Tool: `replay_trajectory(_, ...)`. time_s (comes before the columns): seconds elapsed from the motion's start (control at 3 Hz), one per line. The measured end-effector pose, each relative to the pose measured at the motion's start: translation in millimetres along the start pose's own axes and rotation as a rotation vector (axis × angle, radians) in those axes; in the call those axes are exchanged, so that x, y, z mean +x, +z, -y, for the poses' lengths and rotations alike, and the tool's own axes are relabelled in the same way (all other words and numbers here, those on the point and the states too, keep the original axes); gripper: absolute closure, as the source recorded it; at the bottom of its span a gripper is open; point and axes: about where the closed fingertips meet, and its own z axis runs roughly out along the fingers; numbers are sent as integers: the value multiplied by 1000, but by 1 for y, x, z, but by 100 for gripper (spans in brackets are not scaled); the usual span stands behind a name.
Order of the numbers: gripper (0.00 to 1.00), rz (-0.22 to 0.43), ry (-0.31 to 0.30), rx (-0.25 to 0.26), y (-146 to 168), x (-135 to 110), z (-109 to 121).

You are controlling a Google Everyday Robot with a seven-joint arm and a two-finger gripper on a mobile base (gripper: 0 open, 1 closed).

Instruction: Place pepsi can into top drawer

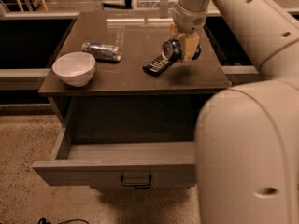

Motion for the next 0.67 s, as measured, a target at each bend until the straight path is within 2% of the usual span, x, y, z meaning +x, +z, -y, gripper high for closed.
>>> replay_trajectory(0.33, 100, 121, 89, -27, 18, -10, -27)
replay_trajectory(0.67, 100, 116, 90, -25, 21, -13, -23)
